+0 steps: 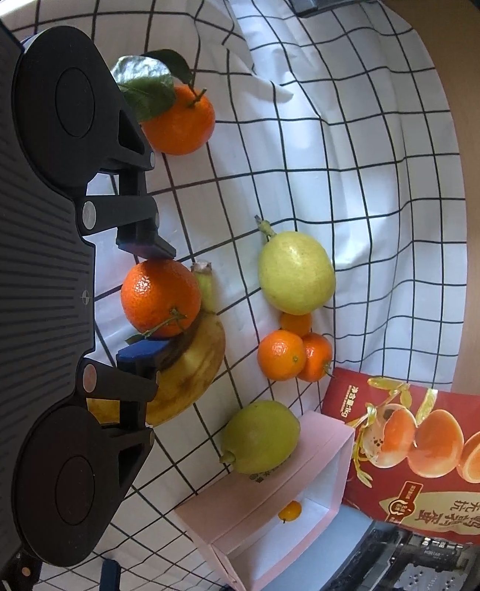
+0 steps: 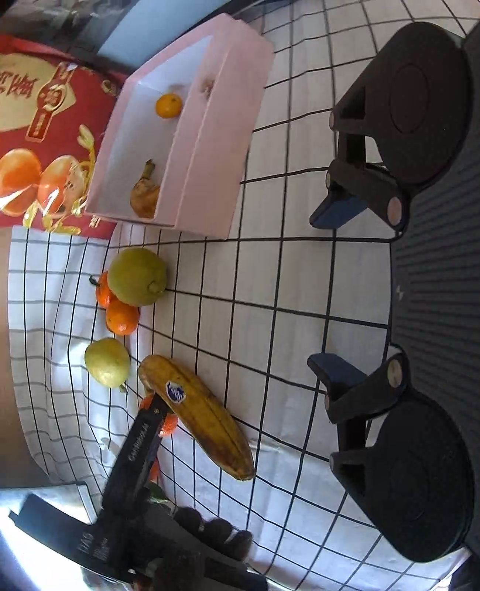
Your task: Organize fruits
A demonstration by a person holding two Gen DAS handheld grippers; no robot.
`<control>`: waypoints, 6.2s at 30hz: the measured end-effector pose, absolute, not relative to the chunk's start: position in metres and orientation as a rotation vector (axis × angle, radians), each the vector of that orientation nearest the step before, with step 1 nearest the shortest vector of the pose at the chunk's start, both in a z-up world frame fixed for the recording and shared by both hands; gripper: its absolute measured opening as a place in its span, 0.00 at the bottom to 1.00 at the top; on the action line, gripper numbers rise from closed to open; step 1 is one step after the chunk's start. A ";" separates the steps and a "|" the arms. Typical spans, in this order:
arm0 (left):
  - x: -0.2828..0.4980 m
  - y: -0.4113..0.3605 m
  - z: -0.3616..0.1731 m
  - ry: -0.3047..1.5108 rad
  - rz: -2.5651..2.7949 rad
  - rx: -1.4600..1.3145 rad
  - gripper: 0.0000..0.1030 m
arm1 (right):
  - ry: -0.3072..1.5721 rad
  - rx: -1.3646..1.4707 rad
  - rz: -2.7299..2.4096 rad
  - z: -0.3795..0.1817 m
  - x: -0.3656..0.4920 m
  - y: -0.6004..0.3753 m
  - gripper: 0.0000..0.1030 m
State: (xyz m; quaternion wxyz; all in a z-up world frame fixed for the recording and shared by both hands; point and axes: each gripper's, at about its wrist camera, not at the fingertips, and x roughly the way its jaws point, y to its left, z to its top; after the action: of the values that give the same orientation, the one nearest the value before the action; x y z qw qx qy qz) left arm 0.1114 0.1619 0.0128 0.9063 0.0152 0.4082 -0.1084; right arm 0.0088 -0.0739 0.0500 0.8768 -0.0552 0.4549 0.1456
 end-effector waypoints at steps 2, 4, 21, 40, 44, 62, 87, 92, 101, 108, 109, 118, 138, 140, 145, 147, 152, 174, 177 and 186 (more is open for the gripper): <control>0.108 0.164 0.013 0.844 -0.214 0.013 0.49 | 0.944 -0.118 0.301 0.049 0.007 -0.075 0.81; 0.103 0.166 0.014 0.839 -0.202 -0.001 0.49 | 0.943 -0.106 0.289 0.047 0.006 -0.077 0.86; 0.008 0.220 0.036 0.788 -0.015 -0.239 0.48 | 0.984 -0.084 0.363 0.058 0.024 -0.063 0.89; -0.071 0.216 0.031 0.877 0.049 -0.372 0.48 | 0.964 -0.124 0.324 0.038 0.098 0.054 0.82; -0.074 0.214 0.031 0.887 0.055 -0.370 0.48 | 0.939 -0.135 0.343 0.038 0.092 0.053 0.71; -0.077 0.192 0.024 0.940 -0.031 -0.318 0.48 | 0.959 -0.244 0.561 0.050 0.075 0.021 0.35; 0.036 0.102 0.148 0.615 -0.374 -0.163 0.49 | 0.513 0.063 0.343 0.237 0.045 -0.138 0.35; 0.104 0.036 0.148 0.647 -0.498 -0.199 0.48 | 0.476 0.022 0.204 0.265 0.052 -0.197 0.35; 0.179 -0.052 0.059 0.893 -0.520 -0.136 0.47 | 0.640 0.068 0.133 0.221 0.105 -0.248 0.35; 0.134 -0.015 0.088 0.770 -0.459 -0.247 0.47 | 0.758 0.096 0.186 0.176 0.143 -0.243 0.35; 0.125 -0.008 0.090 0.759 -0.441 -0.260 0.47 | 0.773 0.097 0.192 0.168 0.151 -0.241 0.35; 0.056 0.029 0.076 0.804 -0.274 -0.332 0.47 | 0.970 0.122 0.210 0.081 0.207 -0.220 0.35; 0.031 0.054 0.060 0.840 -0.207 -0.387 0.47 | 0.958 -0.033 0.262 0.066 0.193 -0.193 0.37; 0.031 0.054 0.059 0.840 -0.213 -0.388 0.47 | 0.947 -0.033 0.286 0.072 0.186 -0.196 0.37; 0.026 0.059 0.052 0.843 -0.207 -0.418 0.47 | 0.937 -0.023 0.267 0.083 0.175 -0.212 0.37; 0.025 0.062 0.047 0.850 -0.195 -0.429 0.47 | 0.936 -0.036 0.255 0.085 0.172 -0.215 0.37; 0.026 0.070 0.044 0.864 -0.139 -0.390 0.47 | 0.880 -0.084 0.297 0.105 0.145 -0.208 0.37; 0.099 0.198 0.065 0.695 0.027 -0.412 0.47 | 0.743 -0.367 0.428 0.137 0.075 -0.071 0.58; 0.079 0.197 0.054 0.750 -0.010 -0.405 0.47 | 0.739 -0.400 0.508 0.142 0.099 -0.039 0.61; -0.006 0.205 0.036 0.818 -0.026 -0.414 0.47 | 0.480 -1.008 0.728 0.089 0.138 0.103 0.61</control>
State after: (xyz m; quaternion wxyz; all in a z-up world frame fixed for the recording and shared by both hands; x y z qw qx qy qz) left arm -0.0056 0.2051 0.0365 0.8967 -0.1996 0.3949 -0.0124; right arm 0.1379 0.1030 0.0890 0.7862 -0.4674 0.2225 0.3376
